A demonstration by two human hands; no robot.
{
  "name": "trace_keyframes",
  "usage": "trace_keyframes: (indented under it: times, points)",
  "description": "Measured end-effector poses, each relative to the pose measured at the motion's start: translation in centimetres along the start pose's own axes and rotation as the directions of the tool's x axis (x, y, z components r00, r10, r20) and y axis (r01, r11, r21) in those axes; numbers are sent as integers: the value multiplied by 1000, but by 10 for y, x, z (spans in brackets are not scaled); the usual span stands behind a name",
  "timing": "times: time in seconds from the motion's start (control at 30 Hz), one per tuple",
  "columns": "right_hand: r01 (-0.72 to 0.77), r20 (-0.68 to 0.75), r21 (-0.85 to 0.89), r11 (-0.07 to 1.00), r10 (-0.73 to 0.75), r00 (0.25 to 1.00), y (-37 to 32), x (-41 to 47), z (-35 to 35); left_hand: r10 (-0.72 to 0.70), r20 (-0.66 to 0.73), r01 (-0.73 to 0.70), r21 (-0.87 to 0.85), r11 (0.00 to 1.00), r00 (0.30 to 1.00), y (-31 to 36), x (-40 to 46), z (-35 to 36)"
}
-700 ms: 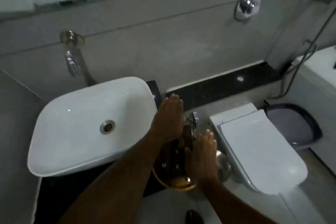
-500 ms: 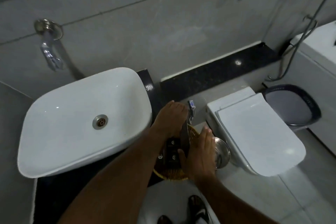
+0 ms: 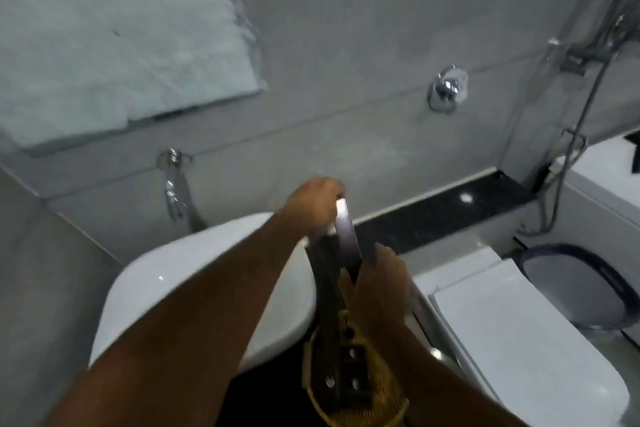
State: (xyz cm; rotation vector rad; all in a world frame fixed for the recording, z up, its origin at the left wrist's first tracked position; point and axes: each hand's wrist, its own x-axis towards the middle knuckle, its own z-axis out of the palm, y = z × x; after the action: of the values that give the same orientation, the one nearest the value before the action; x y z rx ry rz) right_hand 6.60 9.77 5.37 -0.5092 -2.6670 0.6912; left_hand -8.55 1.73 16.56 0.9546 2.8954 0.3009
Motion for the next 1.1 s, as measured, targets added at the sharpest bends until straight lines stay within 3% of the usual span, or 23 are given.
trace_keyframes:
  times: [0.13,0.33,0.67,0.87,1.0,1.1]
  points:
    - [115,-71,89,989,-108,992,-113,58,-61,11,-193,9,106,994,981,-7,-8,-175]
    - [235,-169,245,940,-198,966,-226,80,-118,-66,-251,129,243,961,966,-2,-65,-336]
    - [322,-83,358,877,-313,946,-260,72,-136,-237,-247,248,12,969,939,-16,-124,-379]
    - [387,-111,341,857,-372,922,-262,76,-142,-226,-338,254,41,966,914,-16,-127,-376]
    - [364,-80,309,879,-357,931,-263,90,-162,-297,-432,156,-332,930,852,-33,-138,-366]
    - [438,-53,94,894,-435,899,-263,107,-196,-533,-413,71,-738,671,739,-56,-144,-336]
